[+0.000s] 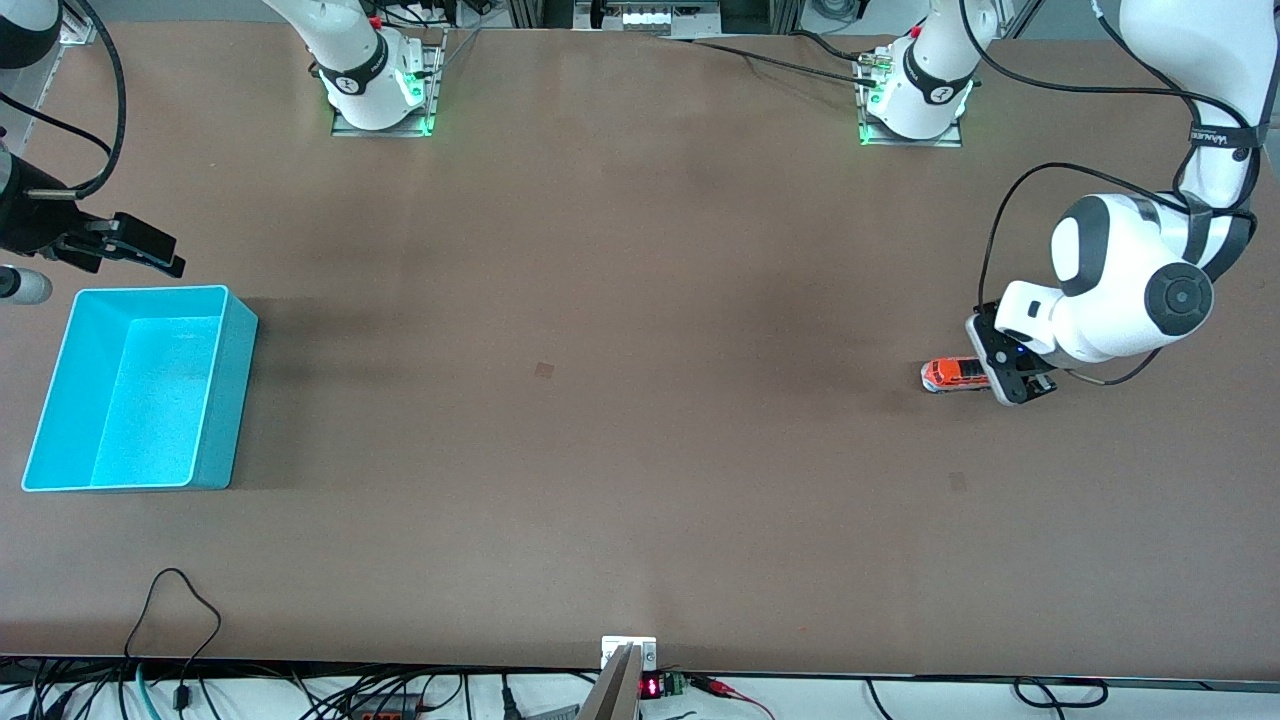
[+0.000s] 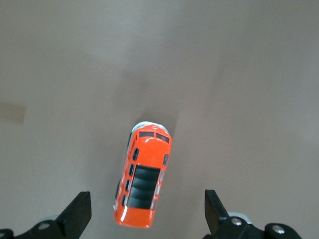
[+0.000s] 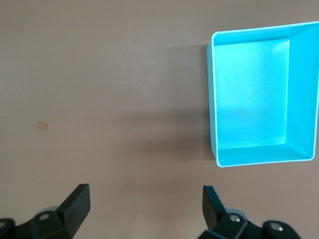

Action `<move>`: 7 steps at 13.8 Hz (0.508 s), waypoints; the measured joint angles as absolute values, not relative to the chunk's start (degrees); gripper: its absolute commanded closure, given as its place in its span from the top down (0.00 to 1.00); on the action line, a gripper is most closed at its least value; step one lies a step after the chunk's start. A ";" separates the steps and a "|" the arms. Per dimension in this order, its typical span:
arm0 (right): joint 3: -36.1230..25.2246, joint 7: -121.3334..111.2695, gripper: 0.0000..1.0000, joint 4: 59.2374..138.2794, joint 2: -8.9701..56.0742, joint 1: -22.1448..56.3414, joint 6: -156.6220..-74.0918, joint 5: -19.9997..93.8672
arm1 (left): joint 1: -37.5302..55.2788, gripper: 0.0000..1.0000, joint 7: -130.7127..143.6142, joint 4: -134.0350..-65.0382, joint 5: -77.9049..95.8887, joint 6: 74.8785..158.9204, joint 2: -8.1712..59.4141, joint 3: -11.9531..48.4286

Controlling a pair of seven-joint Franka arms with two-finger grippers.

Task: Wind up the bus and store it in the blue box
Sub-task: 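Close the left gripper on the orange bus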

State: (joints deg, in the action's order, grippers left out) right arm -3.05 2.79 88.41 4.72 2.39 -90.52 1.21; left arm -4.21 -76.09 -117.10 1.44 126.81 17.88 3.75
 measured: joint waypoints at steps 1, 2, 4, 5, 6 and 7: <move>-3.06 2.79 1.00 88.41 4.72 2.39 -90.52 1.21 | -4.20 1.00 -79.28 -117.77 0.42 127.94 18.03 4.16; -3.06 2.79 1.00 88.41 4.72 2.39 -90.52 1.21 | -4.20 1.00 -81.12 -118.32 -0.56 128.75 18.23 4.49; -3.06 2.79 1.00 88.41 4.72 2.39 -90.52 1.21 | -4.23 1.00 -82.60 -119.44 -2.03 130.38 18.70 4.66; -3.06 2.79 1.00 88.41 4.72 2.39 -90.52 1.21 | -4.39 1.00 -82.80 -120.25 -2.30 131.83 18.86 4.66; -3.06 2.79 1.00 88.41 4.72 2.38 -90.52 1.21 | -4.68 1.00 -83.23 -121.37 -2.33 133.93 19.02 4.64; -3.06 2.79 1.00 88.41 4.72 2.38 -90.52 1.21 | -5.10 1.00 -83.78 -122.69 -2.33 136.42 19.18 4.62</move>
State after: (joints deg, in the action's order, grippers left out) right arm -3.06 2.79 88.41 4.72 2.38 -90.52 1.21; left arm -5.10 -83.78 -122.69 -2.33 136.42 19.18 4.62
